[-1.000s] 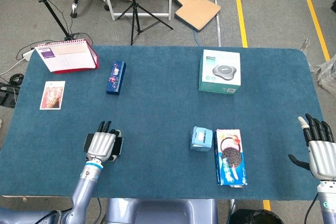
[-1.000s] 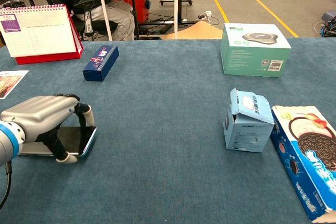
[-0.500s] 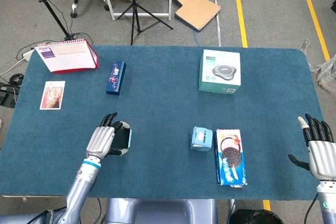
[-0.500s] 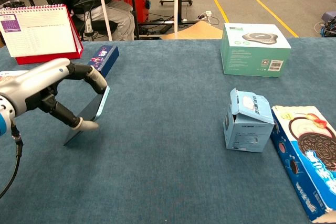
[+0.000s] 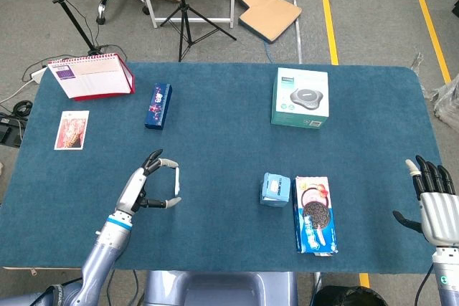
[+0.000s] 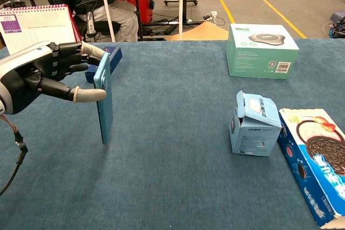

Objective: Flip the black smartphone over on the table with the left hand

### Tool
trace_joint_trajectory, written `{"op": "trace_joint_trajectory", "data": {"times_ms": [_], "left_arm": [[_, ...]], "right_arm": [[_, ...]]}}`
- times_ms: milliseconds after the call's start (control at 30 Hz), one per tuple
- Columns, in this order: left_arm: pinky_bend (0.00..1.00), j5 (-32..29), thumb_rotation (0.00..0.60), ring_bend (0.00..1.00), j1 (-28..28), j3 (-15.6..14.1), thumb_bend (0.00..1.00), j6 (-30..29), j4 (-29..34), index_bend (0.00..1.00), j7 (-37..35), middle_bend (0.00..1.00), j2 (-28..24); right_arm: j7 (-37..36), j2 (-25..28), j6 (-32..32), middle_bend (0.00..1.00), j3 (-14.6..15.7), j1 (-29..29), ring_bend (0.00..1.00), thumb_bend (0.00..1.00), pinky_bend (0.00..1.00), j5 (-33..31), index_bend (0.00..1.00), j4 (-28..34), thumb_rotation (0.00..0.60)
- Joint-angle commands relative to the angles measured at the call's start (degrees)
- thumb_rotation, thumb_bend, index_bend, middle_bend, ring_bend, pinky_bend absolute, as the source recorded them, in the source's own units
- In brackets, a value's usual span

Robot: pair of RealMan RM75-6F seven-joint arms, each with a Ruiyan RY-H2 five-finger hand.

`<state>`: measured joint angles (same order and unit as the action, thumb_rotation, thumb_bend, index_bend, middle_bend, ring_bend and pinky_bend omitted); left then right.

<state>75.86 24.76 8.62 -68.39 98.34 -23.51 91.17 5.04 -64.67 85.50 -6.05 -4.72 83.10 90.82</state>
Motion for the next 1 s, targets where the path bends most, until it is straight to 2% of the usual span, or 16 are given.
{"op": "trace_joint_trajectory", "data": {"times_ms": [33, 133, 367, 500, 600, 667, 733, 767, 867, 1000], "left_arm": [[0.0, 3.97, 0.6, 0.0, -0.58, -0.73, 0.22, 2.6, -5.04, 0.36, -13.58, 0.39, 0.27], [0.0, 3.7, 0.6, 0.0, -0.5, -1.04, 0.25, 5.18, -7.03, 0.36, -23.59, 0.39, 0.42], [0.0, 6.56, 0.6, 0.0, -0.12, -1.95, 0.25, 7.19, -13.6, 0.36, -40.09, 0.39, 1.51], [0.0, 7.31, 0.6, 0.0, -0.06, -2.53, 0.25, 7.81, -16.24, 0.36, -45.68, 0.39, 1.83], [0.0, 7.72, 0.6, 0.0, -0.01, -2.94, 0.23, 8.12, -17.99, 0.36, -48.42, 0.39, 2.08], [0.0, 8.02, 0.6, 0.0, 0.07, -3.22, 0.15, 8.29, -19.05, 0.36, -49.51, 0.37, 2.3], [0.0, 8.51, 0.6, 0.0, 0.26, -3.68, 0.03, 8.52, -20.23, 0.29, -49.95, 0.3, 2.55], [0.0, 8.84, 0.6, 0.0, 0.39, -3.93, 0.01, 8.62, -20.62, 0.26, -49.92, 0.27, 2.59], [0.0, 9.94, 0.6, 0.0, 0.54, -4.71, 0.0, 8.29, -21.83, 0.16, -49.14, 0.19, 2.76], [0.0, 10.74, 0.6, 0.0, 0.2, -5.37, 0.0, 7.04, -23.21, 0.12, -47.51, 0.17, 2.97]], "right_arm": [[0.05, -0.04, -0.09, 0.0, 0.02, -0.04, 0.0, 0.0, 0.0, -0.02, 0.0, -0.03, 0.6], [0.13, -0.1, -0.18, 0.0, 0.02, -0.1, 0.0, 0.0, 0.0, -0.06, 0.0, -0.09, 0.6], [0.3, -0.23, -0.42, 0.0, 0.03, -0.19, 0.0, 0.0, 0.0, -0.2, 0.0, -0.24, 0.6], [0.41, -0.3, -0.47, 0.0, 0.04, -0.23, 0.0, 0.0, 0.0, -0.23, 0.0, -0.29, 0.6], [0.44, -0.31, -0.57, 0.0, 0.08, -0.27, 0.0, 0.0, 0.0, -0.22, 0.0, -0.33, 0.6], [0.48, -0.32, -0.59, 0.0, 0.1, -0.29, 0.0, 0.0, 0.0, -0.19, 0.0, -0.33, 0.6], [0.52, -0.34, -0.66, 0.0, 0.12, -0.31, 0.0, 0.0, 0.0, -0.23, 0.0, -0.34, 0.6], [0.55, -0.35, -0.7, 0.0, 0.13, -0.32, 0.0, 0.0, 0.0, -0.25, 0.0, -0.35, 0.6], [0.55, -0.36, -0.72, 0.0, 0.13, -0.34, 0.0, 0.0, 0.0, -0.23, 0.0, -0.31, 0.6], [0.53, -0.33, -0.68, 0.0, 0.14, -0.33, 0.0, 0.0, 0.0, -0.23, 0.0, -0.31, 0.6]]}}
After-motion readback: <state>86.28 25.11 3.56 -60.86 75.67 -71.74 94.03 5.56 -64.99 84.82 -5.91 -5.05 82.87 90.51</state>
